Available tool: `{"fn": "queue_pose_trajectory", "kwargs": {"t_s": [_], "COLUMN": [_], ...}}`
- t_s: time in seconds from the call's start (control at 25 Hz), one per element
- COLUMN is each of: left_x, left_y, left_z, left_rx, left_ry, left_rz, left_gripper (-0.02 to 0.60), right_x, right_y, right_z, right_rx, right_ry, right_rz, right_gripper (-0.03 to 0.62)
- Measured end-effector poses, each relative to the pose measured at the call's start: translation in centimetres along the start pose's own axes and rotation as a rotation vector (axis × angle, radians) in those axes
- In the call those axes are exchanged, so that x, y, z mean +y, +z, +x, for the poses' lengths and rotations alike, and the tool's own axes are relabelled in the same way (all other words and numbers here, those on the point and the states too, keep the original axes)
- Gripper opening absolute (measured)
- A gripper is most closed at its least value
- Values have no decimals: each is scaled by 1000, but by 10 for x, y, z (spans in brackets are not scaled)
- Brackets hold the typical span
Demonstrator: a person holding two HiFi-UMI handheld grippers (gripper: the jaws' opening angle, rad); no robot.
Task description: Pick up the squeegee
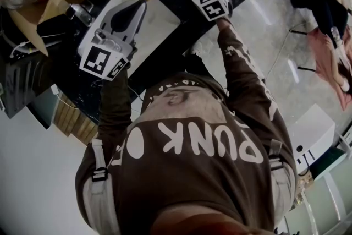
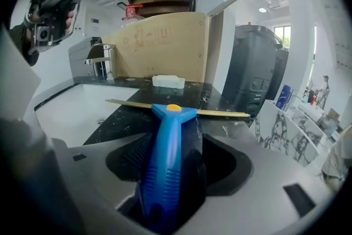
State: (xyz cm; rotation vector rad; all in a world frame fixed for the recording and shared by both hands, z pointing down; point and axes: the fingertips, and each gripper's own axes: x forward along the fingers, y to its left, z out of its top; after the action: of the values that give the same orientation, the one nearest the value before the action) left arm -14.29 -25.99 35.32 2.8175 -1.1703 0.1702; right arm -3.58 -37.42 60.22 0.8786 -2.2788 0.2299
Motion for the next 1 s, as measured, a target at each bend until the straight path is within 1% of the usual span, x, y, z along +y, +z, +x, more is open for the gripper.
{"fn": "queue_pose_trajectory", "kwargs": {"t_s": [0.12,0.2,0.36,0.6,0.84,1.0], "left_x": [-1,-2,-3,-4,-4,-7], "left_y": [1,2,2,2,2,3], "left_z": [0,-1,-2,-3,-3,0], "left_rx": [-1,-2,0,5,4,3], "left_ry": [-2,-4,-5,-6,-10,-16], "left_rz": [2,4,7,8,9,11], "left_gripper": [3,3,3,3,3,3], "right_x": [10,13,7,5,4,-3], "right_y": [1,2,3,8,12,18], "right_z": [0,0,0,-6,-17,-34], "right_rx": [7,10,6,-43,-82,-115], "right_ry": [22,15,-18,-13,-19,-42], "right_rz": [-52,-67,-38,19,47,53], "right_gripper": [210,161,147,147,147,147]}}
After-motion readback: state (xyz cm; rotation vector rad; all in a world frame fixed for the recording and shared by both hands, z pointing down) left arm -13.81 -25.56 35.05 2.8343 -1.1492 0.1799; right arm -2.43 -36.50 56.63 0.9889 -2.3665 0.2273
